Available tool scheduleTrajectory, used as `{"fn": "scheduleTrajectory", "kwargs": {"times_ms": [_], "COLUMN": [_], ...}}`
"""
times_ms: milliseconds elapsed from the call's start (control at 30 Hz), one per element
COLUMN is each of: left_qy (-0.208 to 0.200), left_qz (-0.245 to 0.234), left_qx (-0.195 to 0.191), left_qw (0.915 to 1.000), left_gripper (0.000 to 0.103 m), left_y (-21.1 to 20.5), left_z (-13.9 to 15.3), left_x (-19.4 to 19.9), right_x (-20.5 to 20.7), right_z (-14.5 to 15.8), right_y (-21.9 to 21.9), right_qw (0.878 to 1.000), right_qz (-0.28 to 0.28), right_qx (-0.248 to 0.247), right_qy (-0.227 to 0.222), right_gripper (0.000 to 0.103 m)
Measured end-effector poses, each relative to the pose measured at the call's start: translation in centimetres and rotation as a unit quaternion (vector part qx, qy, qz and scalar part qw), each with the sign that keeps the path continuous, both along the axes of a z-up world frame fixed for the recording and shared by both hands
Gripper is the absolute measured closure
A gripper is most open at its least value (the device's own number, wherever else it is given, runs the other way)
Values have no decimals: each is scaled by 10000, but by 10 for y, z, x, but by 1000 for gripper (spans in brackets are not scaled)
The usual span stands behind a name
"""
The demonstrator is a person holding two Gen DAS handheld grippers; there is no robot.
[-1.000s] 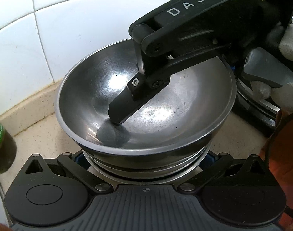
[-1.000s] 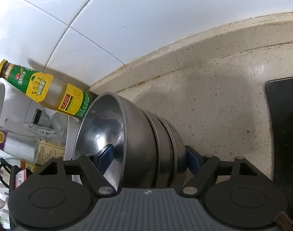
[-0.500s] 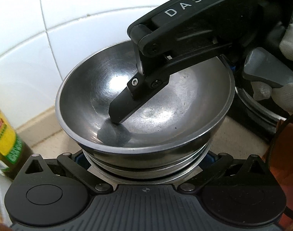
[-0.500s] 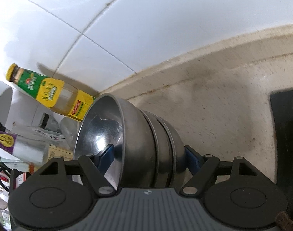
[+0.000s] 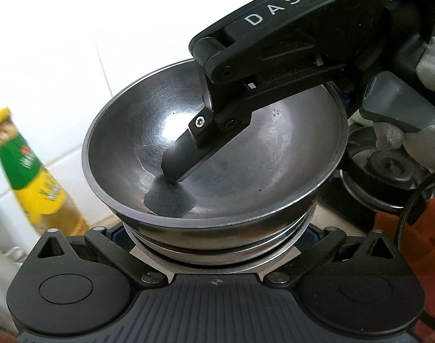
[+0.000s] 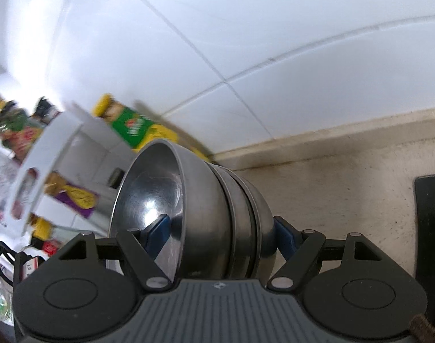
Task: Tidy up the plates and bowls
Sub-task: 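Grasp the rims of the stacked steel bowls with both grippers and lift, then carry the bowl stack over the flowered plate on the red towel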
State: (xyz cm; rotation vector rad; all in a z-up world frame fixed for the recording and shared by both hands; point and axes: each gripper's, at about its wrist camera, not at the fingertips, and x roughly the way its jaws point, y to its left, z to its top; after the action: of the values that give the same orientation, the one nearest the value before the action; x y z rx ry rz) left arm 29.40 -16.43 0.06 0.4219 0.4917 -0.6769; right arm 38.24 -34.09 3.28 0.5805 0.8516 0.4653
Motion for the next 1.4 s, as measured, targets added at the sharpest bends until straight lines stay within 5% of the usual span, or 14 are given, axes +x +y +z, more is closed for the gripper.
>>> {"fn": "scheduleTrajectory", "kwargs": {"times_ms": [533, 1400], "left_qy": [4, 874], "left_qz": [576, 936], "left_qx": [182, 424], "left_qw": [9982, 9909], "left_gripper": [0, 0], "left_y": [10, 26], "left_z": [29, -33], "left_x": [-100, -244], "right_x": [-74, -170], "right_z": [28, -45], "right_y": [39, 66], "right_qw": [9979, 9907], "right_qz": [623, 1161], "right_qx": [94, 155], "right_qy": [-136, 688], "right_gripper": [31, 31]}}
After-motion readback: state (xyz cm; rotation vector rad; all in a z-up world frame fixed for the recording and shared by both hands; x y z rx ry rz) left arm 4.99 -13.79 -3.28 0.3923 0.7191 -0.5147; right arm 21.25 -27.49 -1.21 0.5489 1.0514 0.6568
